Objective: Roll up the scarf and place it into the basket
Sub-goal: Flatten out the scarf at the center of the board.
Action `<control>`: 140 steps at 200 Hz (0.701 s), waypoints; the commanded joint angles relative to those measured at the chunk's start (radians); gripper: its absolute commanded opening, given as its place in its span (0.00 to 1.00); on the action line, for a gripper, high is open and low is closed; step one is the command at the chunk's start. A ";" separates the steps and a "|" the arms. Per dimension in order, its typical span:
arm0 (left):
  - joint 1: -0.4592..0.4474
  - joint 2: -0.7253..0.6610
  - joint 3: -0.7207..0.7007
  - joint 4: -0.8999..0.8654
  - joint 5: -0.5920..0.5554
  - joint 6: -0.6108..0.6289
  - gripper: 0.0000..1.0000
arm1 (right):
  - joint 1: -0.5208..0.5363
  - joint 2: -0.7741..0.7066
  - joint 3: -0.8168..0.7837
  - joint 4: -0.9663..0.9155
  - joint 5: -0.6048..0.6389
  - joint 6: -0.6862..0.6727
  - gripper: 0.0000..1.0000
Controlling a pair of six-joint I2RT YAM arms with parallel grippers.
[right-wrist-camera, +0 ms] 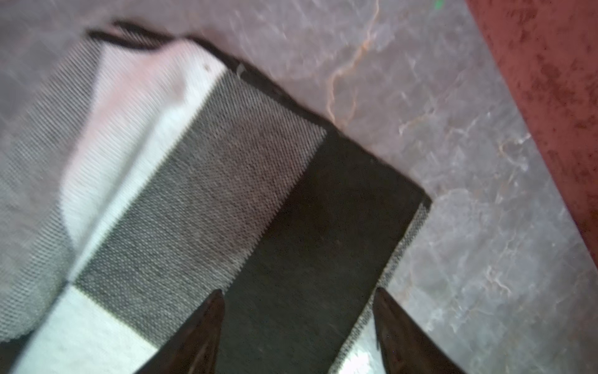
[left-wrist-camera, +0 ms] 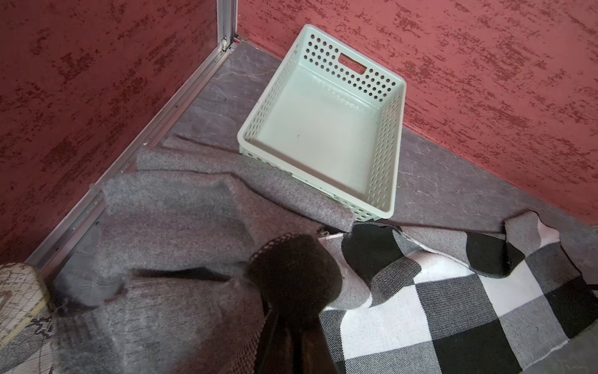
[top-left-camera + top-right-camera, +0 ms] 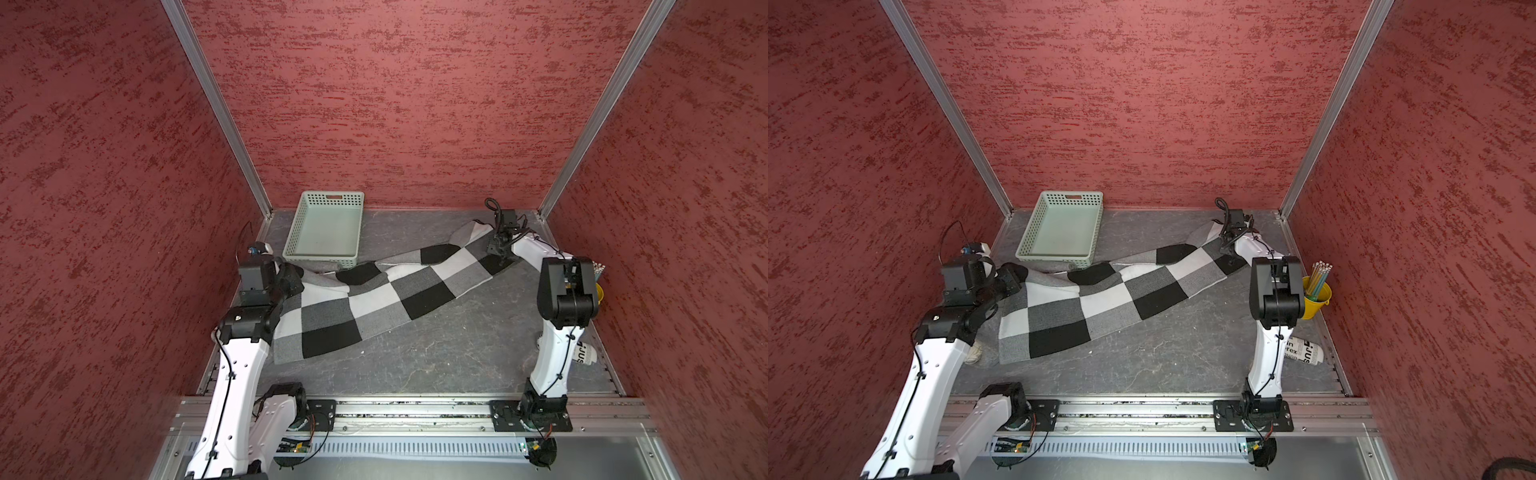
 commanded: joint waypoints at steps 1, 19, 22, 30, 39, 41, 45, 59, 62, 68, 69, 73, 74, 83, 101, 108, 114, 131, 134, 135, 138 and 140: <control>-0.034 -0.004 0.063 -0.007 -0.018 -0.010 0.00 | -0.010 0.057 -0.004 -0.016 -0.099 0.025 0.57; -0.065 -0.004 0.091 -0.041 -0.040 -0.022 0.00 | -0.024 0.128 0.046 -0.055 -0.106 0.015 0.50; -0.070 -0.004 0.097 -0.047 -0.042 -0.024 0.00 | -0.028 0.141 0.060 -0.071 -0.106 0.012 0.48; -0.082 -0.002 0.113 -0.065 -0.050 -0.026 0.00 | -0.037 0.167 0.088 -0.109 -0.083 0.007 0.45; -0.091 -0.002 0.131 -0.083 -0.058 -0.027 0.00 | -0.047 0.186 0.109 -0.163 -0.051 0.006 0.44; -0.093 -0.001 0.136 -0.087 -0.059 -0.028 0.00 | -0.049 0.188 0.112 -0.175 -0.048 0.005 0.44; -0.094 -0.001 0.144 -0.096 -0.061 -0.029 0.00 | -0.056 0.189 0.112 -0.192 -0.043 -0.001 0.44; -0.097 0.001 0.171 -0.125 -0.073 -0.033 0.00 | -0.076 0.176 0.089 -0.232 -0.017 -0.019 0.45; -0.097 0.003 0.176 -0.128 -0.076 -0.033 0.00 | -0.083 0.171 0.081 -0.238 -0.009 -0.024 0.46; -0.097 0.004 0.184 -0.135 -0.080 -0.036 0.00 | -0.097 0.166 0.066 -0.251 0.013 -0.032 0.47; -0.097 0.005 0.186 -0.136 -0.080 -0.036 0.00 | -0.099 0.165 0.064 -0.253 0.017 -0.033 0.47; -0.097 0.005 0.189 -0.138 -0.079 -0.034 0.00 | -0.110 0.162 0.054 -0.261 0.031 -0.037 0.47; -0.097 0.005 0.190 -0.139 -0.079 -0.034 0.00 | -0.113 0.161 0.051 -0.262 0.034 -0.038 0.47; -0.097 0.007 0.194 -0.140 -0.074 -0.033 0.00 | -0.141 0.154 0.027 -0.268 0.053 -0.050 0.47; -0.097 0.008 0.187 -0.133 -0.042 -0.034 0.00 | -0.187 0.130 0.007 -0.277 0.072 -0.069 0.49; -0.098 0.010 0.180 -0.127 -0.024 -0.036 0.00 | -0.199 0.129 0.014 -0.290 0.099 -0.074 0.49; -0.098 0.014 0.173 -0.124 -0.008 -0.037 0.00 | -0.209 0.131 0.020 -0.301 0.104 -0.083 0.50; -0.105 0.033 0.161 -0.121 0.031 -0.045 0.00 | -0.241 0.142 0.038 -0.316 0.098 -0.096 0.51; -0.108 0.035 0.159 -0.120 0.035 -0.048 0.00 | -0.247 0.146 0.043 -0.320 0.100 -0.095 0.51; -0.108 0.037 0.158 -0.119 0.036 -0.048 0.00 | -0.249 0.147 0.044 -0.322 0.101 -0.095 0.51; -0.113 0.039 0.155 -0.118 0.038 -0.052 0.00 | -0.256 0.150 0.049 -0.325 0.106 -0.094 0.51; -0.116 0.040 0.152 -0.116 0.040 -0.054 0.00 | -0.260 0.152 0.052 -0.327 0.109 -0.094 0.51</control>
